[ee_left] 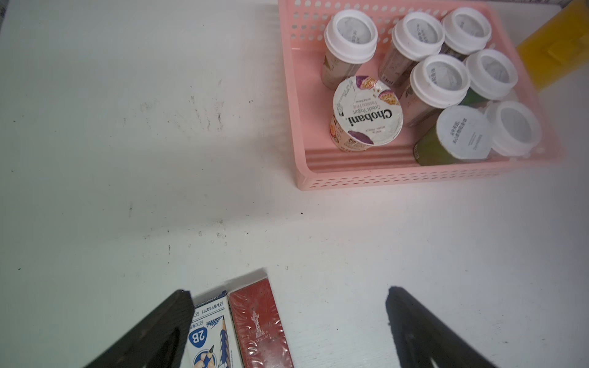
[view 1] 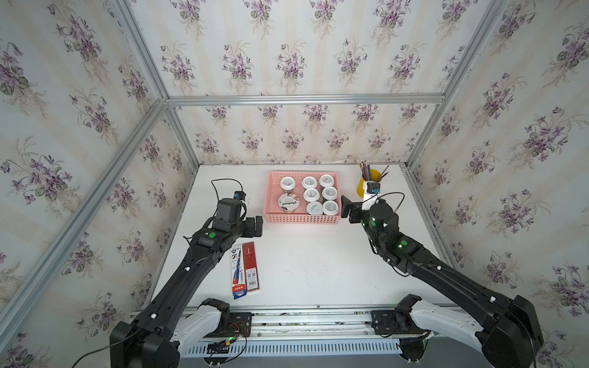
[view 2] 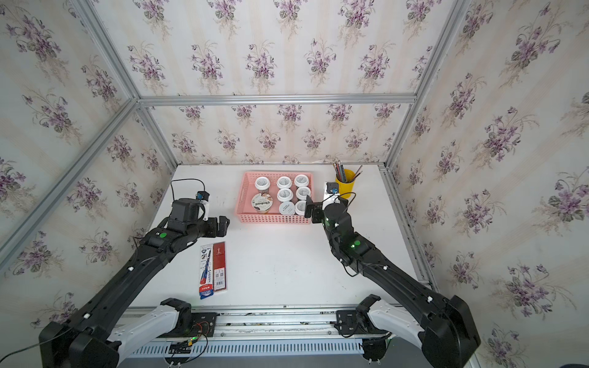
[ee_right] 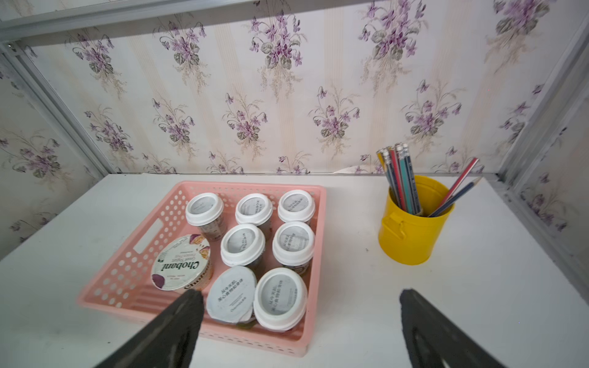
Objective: Put the yogurt in the basket
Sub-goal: Reset both arms
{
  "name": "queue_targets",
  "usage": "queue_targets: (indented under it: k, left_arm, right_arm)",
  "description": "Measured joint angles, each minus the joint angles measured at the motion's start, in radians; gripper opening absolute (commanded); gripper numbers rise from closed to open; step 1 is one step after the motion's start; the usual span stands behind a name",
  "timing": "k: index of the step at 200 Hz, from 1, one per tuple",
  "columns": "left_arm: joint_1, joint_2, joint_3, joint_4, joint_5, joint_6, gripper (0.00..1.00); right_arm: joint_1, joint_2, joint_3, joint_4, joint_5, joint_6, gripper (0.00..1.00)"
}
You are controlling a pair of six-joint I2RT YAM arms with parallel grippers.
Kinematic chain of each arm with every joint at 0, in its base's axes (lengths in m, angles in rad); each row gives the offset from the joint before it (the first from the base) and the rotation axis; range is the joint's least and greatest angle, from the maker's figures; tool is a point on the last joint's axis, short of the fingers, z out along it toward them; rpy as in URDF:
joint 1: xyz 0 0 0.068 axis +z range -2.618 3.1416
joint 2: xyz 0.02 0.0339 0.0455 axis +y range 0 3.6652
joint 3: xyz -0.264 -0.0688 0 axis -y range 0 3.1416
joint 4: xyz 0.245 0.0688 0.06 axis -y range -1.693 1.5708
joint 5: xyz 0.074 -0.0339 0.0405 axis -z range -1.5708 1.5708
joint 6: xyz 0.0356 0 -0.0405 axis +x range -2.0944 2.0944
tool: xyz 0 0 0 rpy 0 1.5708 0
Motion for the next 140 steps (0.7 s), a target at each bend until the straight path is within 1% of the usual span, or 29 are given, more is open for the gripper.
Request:
queue_targets:
  k: [13,35,55,63,78,96,108,119,140]
  left_arm:
    - [0.001,-0.004,-0.033,0.066,-0.013,0.013,0.99]
    - [0.002,-0.053,-0.141,0.211,-0.067,0.040,0.99]
    - [0.010,-0.087,-0.262,0.360,-0.149,0.060,0.99]
    - [0.018,-0.084,-0.291,0.397,-0.167,0.076,0.99]
    - [0.040,-0.034,-0.306,0.466,-0.189,0.106,0.99]
    - [0.070,0.079,-0.261,0.510,-0.199,0.134,0.99]
    - [0.082,0.145,-0.242,0.570,-0.201,0.165,0.99]
    - [0.087,0.186,-0.256,0.636,-0.203,0.197,0.99]
    - [0.125,0.267,-0.313,0.760,-0.180,0.252,0.99]
  right_arm:
    - [-0.032,-0.036,-0.005,0.029,0.037,-0.040,1.00]
    - [-0.102,-0.084,-0.033,0.096,0.100,-0.048,1.00]
    - [-0.165,-0.145,-0.133,0.148,0.143,-0.034,1.00]
    - [-0.187,-0.176,-0.184,0.174,0.156,-0.028,1.00]
    - [-0.232,-0.228,-0.247,0.195,0.177,-0.005,1.00]
    - [-0.347,-0.293,-0.280,0.227,0.181,0.024,1.00]
    - [-0.421,-0.311,-0.301,0.270,0.148,0.043,1.00]
    - [-0.460,-0.291,-0.331,0.322,0.105,0.042,1.00]
    - [-0.476,-0.183,-0.414,0.391,0.033,0.033,1.00]
